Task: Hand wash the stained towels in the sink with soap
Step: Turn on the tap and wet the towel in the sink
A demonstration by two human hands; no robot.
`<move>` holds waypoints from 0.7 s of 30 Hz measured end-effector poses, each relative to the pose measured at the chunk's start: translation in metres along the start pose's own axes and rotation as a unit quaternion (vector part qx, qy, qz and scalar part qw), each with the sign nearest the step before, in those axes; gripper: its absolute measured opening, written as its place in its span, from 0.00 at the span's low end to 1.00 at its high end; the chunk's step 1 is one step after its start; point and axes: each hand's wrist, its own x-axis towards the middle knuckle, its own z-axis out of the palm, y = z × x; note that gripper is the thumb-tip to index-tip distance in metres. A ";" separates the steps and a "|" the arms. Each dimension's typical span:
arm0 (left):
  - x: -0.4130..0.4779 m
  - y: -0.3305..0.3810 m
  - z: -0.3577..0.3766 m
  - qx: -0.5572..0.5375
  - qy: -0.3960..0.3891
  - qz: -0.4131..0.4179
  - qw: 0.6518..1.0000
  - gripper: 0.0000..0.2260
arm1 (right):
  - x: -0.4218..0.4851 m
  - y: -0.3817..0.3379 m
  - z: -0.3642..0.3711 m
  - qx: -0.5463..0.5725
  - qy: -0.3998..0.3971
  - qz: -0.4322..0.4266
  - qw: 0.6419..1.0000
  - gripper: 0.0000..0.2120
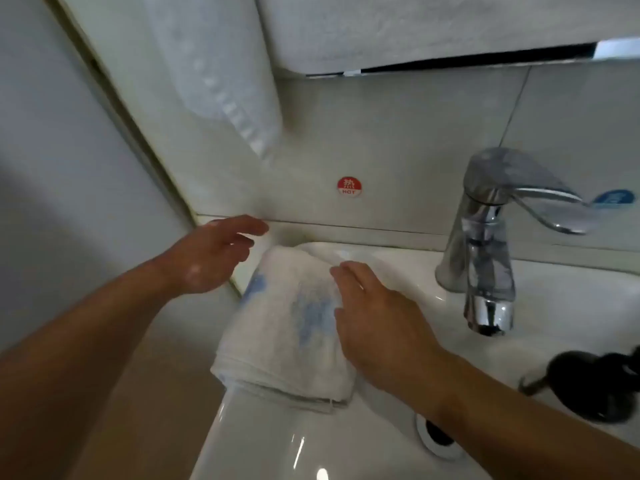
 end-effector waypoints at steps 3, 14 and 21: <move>0.013 -0.022 0.001 -0.089 -0.125 -0.047 0.987 0.18 | 0.033 -0.003 0.010 0.004 0.033 0.042 0.999 0.22; -0.005 -0.031 -0.002 0.281 0.025 0.067 0.957 0.09 | 0.029 -0.012 0.000 0.030 0.077 0.076 0.994 0.05; -0.052 0.026 -0.004 0.213 -0.051 0.227 0.949 0.19 | -0.004 -0.051 -0.048 0.063 0.119 -0.057 0.989 0.09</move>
